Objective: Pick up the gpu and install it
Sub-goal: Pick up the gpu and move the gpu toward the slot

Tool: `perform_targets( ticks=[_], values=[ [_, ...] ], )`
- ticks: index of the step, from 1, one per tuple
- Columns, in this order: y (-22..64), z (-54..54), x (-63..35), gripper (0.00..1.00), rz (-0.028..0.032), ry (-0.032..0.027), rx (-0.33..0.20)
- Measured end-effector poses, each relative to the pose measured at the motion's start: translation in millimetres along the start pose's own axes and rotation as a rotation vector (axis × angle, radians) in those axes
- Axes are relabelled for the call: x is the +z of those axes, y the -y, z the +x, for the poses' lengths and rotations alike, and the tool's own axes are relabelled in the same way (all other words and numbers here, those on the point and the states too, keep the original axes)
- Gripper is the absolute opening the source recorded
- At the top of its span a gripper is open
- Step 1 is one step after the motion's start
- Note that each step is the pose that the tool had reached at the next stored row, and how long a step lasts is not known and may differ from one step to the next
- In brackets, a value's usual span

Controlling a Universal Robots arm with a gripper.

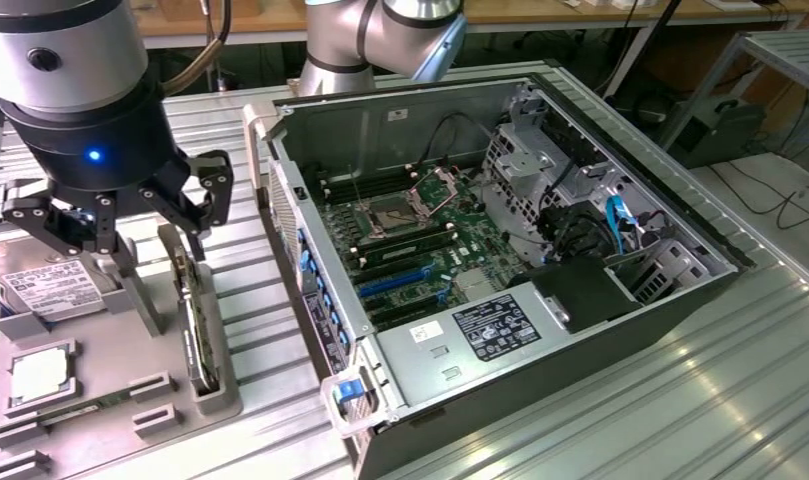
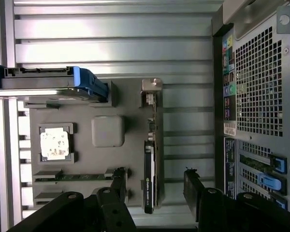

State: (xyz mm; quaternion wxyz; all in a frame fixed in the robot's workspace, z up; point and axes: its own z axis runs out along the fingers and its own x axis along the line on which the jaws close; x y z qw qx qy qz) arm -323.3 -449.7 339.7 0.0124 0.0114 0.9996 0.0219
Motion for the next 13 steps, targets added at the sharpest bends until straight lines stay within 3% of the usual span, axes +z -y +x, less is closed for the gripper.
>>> perform_targets(
  ticks=[10, 12, 13],
  values=[
    [4.7, 0.0, 5.6, 0.60, -0.0002, -0.0018, -0.003],
    [4.8, 0.1, 6.5, 0.62, -0.0001, -0.0020, -0.003],
    [4.9, 0.1, 7.1, 0.68, -0.0002, -0.0019, -0.003]
  ],
)
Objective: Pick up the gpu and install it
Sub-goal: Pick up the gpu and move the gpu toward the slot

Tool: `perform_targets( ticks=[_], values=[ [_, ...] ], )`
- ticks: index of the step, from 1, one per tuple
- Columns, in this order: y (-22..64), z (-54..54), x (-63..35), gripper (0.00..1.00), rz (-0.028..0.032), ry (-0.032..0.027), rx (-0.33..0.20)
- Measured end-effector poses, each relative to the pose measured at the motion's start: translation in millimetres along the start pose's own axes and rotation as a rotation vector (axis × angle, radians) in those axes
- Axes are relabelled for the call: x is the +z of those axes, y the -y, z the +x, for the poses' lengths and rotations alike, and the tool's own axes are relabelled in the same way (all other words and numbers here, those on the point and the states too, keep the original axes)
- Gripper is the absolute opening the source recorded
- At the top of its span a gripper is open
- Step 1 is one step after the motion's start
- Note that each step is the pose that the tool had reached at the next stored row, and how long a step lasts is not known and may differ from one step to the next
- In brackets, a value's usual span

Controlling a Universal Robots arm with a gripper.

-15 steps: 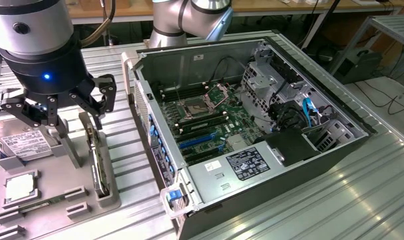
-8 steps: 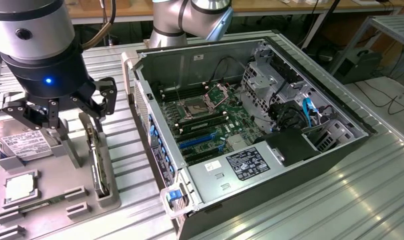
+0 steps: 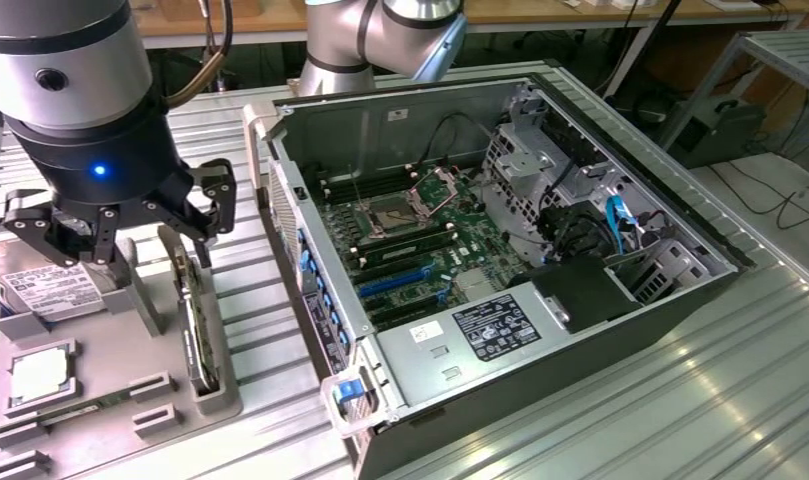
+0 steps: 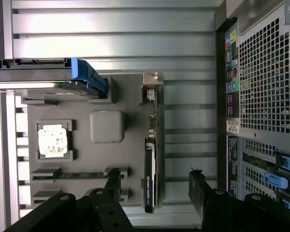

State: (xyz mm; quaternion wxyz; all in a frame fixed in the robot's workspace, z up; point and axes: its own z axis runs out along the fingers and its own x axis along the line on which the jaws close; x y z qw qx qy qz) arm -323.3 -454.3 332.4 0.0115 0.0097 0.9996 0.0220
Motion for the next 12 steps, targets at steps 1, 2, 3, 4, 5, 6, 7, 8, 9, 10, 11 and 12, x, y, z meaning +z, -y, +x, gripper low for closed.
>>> perform_targets(
  ticks=[1, 2, 3, 4, 5, 6, 7, 8, 9, 10, 11, 12],
  values=[
    [0.1, 0.0, 0.7, 0.68, -0.0001, 0.0001, 0.000],
    [0.1, 0.0, 1.3, 0.68, 0.0000, -0.0001, -0.001],
    [0.3, -0.1, 2.1, 0.68, 0.0000, -0.0002, -0.003],
    [0.3, 0.0, 3.1, 0.68, -0.0001, -0.0004, -0.006],
    [0.4, 0.0, 4.3, 0.68, -0.0002, -0.0006, -0.010],
    [0.5, 0.1, 6.9, 0.68, -0.0002, -0.0007, -0.013],
    [0.6, 0.1, 8.5, 0.68, -0.0002, -0.0007, -0.013],
    [0.7, 0.1, 10.3, 0.68, -0.0002, -0.0008, -0.013],
    [0.8, 0.2, 12.4, 0.68, -0.0002, -0.0008, -0.013],
    [0.8, 0.2, 14.0, 0.68, -0.0003, -0.0007, -0.013],
    [0.9, 0.2, 15.5, 0.68, -0.0002, -0.0008, -0.013],
    [0.9, 0.3, 16.9, 0.68, -0.0002, -0.0007, -0.013]
  ],
)
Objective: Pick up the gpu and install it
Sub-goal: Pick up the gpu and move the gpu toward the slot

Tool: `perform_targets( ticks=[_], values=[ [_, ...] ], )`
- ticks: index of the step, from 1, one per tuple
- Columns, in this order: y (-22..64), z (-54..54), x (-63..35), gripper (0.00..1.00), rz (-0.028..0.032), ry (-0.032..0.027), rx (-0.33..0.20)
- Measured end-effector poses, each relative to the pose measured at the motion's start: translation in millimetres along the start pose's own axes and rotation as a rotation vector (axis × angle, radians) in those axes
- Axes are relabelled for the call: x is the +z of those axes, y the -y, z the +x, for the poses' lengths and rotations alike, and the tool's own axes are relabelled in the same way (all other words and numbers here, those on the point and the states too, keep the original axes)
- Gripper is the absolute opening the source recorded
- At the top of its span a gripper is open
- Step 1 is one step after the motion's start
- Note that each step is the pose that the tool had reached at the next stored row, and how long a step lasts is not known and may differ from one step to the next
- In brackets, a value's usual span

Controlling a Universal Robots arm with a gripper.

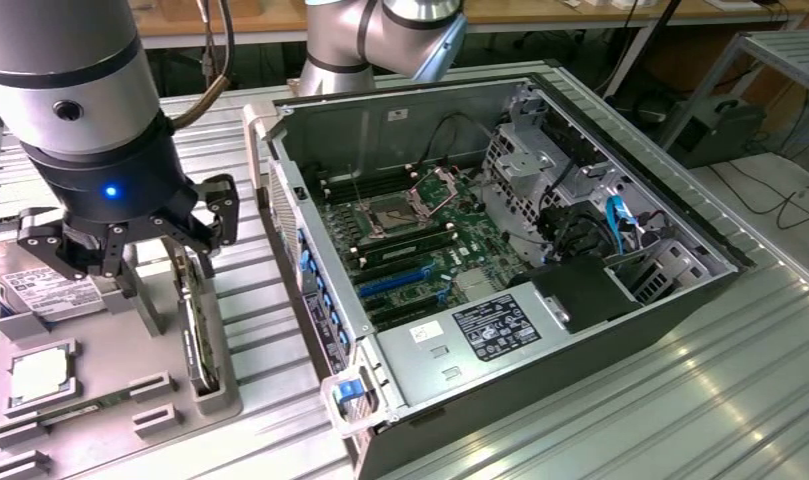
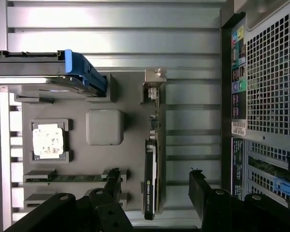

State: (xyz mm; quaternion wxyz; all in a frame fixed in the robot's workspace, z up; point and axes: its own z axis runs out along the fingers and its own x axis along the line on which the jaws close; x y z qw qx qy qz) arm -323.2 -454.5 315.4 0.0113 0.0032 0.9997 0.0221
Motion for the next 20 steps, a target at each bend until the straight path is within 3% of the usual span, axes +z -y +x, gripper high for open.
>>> perform_targets(
  ticks=[20],
  values=[
    [6.3, 0.7, 31.8, 0.68, 0.0001, 0.0001, 0.000]
  ],
)
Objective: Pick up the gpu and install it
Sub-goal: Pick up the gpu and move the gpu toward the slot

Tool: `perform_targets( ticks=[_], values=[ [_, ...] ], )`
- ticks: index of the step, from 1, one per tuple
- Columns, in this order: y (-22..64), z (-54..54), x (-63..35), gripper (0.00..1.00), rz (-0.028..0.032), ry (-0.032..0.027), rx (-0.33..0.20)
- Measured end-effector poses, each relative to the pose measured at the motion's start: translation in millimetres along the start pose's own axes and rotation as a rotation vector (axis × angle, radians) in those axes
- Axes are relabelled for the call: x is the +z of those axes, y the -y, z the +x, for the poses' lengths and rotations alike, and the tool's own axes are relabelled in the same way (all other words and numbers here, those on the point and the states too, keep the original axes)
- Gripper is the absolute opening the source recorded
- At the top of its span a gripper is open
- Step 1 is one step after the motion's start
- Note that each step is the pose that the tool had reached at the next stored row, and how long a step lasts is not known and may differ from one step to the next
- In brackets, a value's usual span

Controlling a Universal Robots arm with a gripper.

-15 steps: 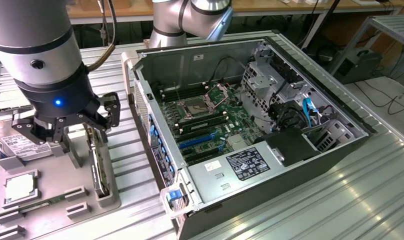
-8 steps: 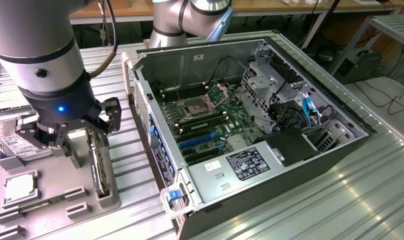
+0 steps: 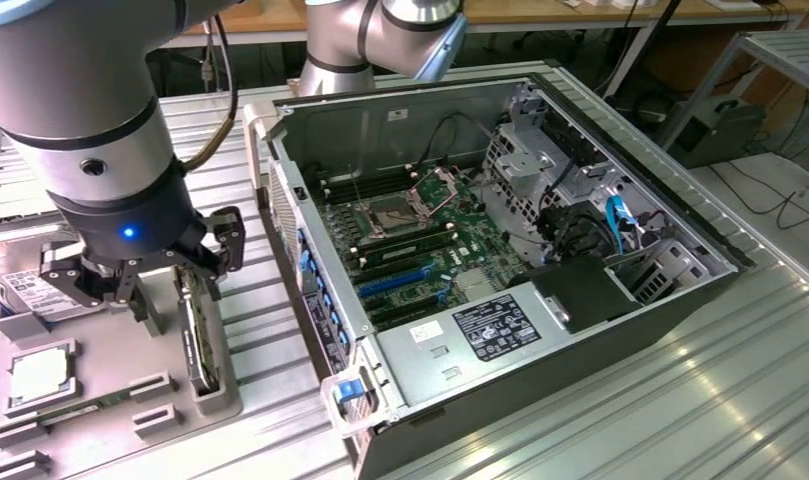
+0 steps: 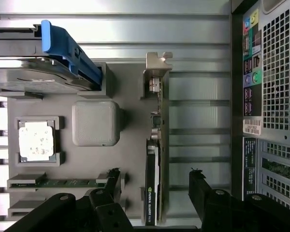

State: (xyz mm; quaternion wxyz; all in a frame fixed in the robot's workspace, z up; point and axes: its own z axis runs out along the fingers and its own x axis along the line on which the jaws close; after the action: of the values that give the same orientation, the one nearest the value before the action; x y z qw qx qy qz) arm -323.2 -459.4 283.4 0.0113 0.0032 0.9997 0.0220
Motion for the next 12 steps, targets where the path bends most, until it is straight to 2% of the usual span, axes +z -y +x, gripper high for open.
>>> perform_targets(
  ticks=[12],
  values=[
    [0.6, 0.3, 13.8, 0.68, 0.0001, -0.0001, 0.000]
  ],
)
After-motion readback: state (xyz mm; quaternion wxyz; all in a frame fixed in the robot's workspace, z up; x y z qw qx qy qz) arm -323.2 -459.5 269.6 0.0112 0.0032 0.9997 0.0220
